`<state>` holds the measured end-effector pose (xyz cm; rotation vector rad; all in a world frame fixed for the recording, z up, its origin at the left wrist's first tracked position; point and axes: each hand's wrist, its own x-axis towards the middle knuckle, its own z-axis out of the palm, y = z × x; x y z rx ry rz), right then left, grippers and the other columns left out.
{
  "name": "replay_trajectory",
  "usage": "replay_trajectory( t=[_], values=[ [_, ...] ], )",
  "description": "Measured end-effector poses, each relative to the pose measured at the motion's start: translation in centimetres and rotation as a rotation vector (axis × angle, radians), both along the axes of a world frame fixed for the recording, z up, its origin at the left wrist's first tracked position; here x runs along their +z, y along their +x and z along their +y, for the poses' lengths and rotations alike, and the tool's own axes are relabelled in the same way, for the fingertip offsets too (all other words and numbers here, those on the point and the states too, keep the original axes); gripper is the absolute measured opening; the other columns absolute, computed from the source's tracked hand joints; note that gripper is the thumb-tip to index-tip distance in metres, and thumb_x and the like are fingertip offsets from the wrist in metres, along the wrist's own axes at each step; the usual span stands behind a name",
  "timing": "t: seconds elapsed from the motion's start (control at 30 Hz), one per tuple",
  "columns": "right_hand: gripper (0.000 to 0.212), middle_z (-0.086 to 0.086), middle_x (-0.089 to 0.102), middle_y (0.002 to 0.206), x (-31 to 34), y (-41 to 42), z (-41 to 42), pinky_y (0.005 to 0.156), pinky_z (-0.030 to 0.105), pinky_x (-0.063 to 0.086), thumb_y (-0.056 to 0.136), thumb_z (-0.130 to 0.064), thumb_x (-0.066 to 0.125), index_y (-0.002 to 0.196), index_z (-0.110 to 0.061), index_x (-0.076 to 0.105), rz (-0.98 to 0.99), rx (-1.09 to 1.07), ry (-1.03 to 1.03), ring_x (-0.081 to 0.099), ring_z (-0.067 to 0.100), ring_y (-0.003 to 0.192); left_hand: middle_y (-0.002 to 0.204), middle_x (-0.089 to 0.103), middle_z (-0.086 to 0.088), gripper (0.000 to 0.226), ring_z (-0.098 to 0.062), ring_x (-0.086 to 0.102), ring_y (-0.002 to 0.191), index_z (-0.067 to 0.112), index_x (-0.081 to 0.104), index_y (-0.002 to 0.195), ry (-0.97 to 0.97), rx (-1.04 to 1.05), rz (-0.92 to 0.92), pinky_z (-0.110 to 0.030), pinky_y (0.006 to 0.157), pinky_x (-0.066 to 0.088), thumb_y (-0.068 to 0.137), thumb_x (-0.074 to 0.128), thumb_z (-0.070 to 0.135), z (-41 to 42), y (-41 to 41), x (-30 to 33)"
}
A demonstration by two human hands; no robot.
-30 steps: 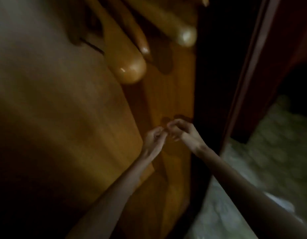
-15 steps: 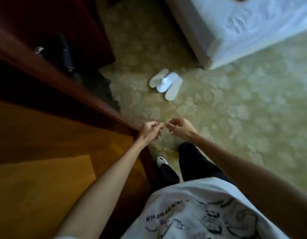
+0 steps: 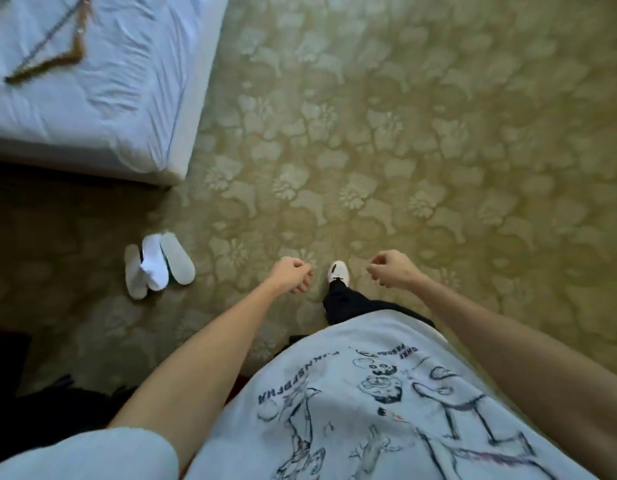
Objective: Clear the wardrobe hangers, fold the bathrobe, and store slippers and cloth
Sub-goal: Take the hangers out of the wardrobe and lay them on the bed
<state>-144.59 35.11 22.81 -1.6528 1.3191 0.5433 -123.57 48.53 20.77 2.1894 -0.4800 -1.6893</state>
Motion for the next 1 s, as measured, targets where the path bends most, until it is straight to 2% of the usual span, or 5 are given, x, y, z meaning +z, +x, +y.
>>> replay_trajectory(
  t=[0.23,0.33,0.53,0.63,1.0],
  values=[
    [0.023,0.009,0.073,0.091,-1.6,0.4,-13.2,0.059,0.026,0.054,0.099,-0.021,0.055,0.103,-0.004,0.07,0.061,-0.093,0.066,0.064,0.016,0.069,0.081,0.073,-0.007,0.023,-0.016,0.067,0.064,0.007,0.071,0.1,-0.049,-0.104,-0.097,-0.021,0.05,0.051,0.103,0.054,0.022,-12.8,5.4,1.0],
    [0.023,0.007,0.071,0.089,-1.4,6.2,-18.9,0.058,0.024,0.054,0.099,-0.022,0.056,0.104,-0.004,0.07,-0.019,-0.041,0.075,0.065,0.015,0.07,0.079,0.073,-0.005,0.02,-0.015,0.067,0.062,0.01,0.072,0.096,-0.003,-0.055,-0.124,-0.026,0.055,0.054,0.101,0.054,0.018,-14.7,9.4,0.5],
    [0.014,0.006,0.073,0.086,0.6,22.2,-31.2,0.051,0.019,0.049,0.095,-0.02,0.058,0.094,-0.012,0.069,-0.224,0.14,0.062,0.065,0.011,0.063,0.073,0.068,-0.009,0.016,-0.016,0.061,0.054,0.003,0.069,0.093,0.108,0.325,-0.136,-0.021,0.042,0.048,0.099,0.057,0.012,-20.4,18.9,-2.2],
    [0.017,0.008,0.074,0.089,1.3,29.9,-38.1,0.059,0.024,0.055,0.096,-0.022,0.058,0.1,-0.011,0.07,-0.257,0.241,0.029,0.067,0.015,0.068,0.071,0.067,-0.008,0.019,-0.016,0.059,0.052,0.005,0.067,0.083,0.168,0.442,-0.147,-0.021,0.039,0.045,0.098,0.059,0.012,-25.2,24.4,-3.6],
    [0.023,0.003,0.071,0.086,3.2,45.0,-64.0,0.059,0.022,0.052,0.097,-0.026,0.059,0.104,-0.008,0.071,-0.121,0.315,-0.094,0.066,0.012,0.07,0.071,0.066,-0.008,0.015,-0.015,0.058,0.051,0.003,0.067,0.092,0.0,0.394,-0.05,-0.02,0.041,0.045,0.099,0.056,0.012,-54.7,41.7,0.1]
  ],
)
